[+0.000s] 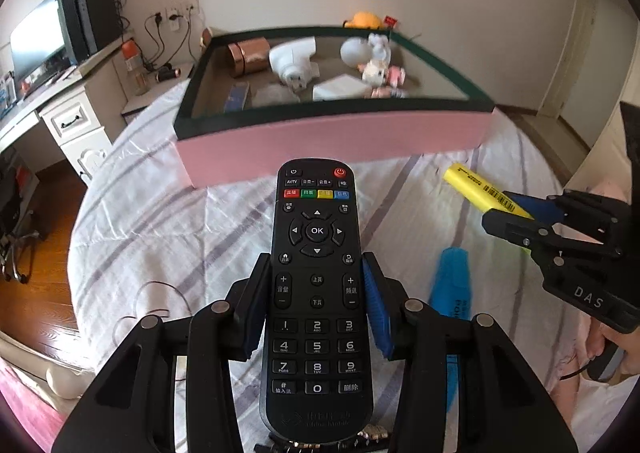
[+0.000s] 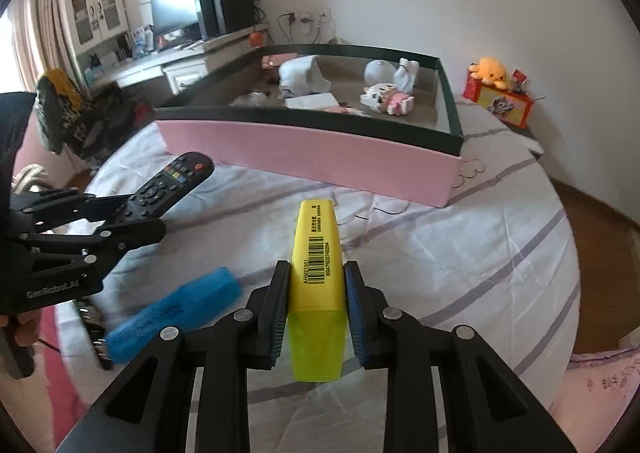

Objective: Organize rigid objects
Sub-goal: 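Carry the remote and yellow highlighter over the pink box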

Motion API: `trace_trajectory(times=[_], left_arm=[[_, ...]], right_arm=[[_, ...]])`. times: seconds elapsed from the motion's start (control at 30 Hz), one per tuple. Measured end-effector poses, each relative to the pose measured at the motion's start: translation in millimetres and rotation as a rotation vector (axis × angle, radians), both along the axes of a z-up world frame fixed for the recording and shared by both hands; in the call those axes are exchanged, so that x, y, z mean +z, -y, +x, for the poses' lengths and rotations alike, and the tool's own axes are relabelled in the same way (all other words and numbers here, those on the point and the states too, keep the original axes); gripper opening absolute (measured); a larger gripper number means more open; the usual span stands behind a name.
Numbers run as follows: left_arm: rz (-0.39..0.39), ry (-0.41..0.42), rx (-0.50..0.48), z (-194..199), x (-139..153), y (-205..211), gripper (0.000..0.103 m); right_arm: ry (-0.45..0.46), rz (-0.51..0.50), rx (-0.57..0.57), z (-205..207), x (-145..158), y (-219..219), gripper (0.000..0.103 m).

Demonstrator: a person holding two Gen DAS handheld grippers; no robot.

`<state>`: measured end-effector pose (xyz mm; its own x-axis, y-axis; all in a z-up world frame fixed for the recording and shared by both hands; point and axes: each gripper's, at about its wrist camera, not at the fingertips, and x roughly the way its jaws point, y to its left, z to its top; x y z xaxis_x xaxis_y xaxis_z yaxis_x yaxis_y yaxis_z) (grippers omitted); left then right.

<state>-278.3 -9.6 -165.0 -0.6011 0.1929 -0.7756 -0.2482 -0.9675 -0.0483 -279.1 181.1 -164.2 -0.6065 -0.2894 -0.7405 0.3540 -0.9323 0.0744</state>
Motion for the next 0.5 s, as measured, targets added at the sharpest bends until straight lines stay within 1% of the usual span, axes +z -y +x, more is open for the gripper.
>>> trace_trajectory(times=[0.13, 0.23, 0.5], left_arm=[[0.004, -0.035, 0.006, 4, 15, 3, 0.044], [0.026, -0.047, -0.004, 5, 24, 5, 0.044], [-0.005, -0.095, -0.013, -8, 52, 6, 0.044]], right_arm=[[-0.035, -0.006, 0.003, 4, 15, 1, 0.027], [-0.053, -0.011, 0.012, 5, 24, 3, 0.027], [-0.106, 0.004, 0.011, -2, 49, 5, 0.027]])
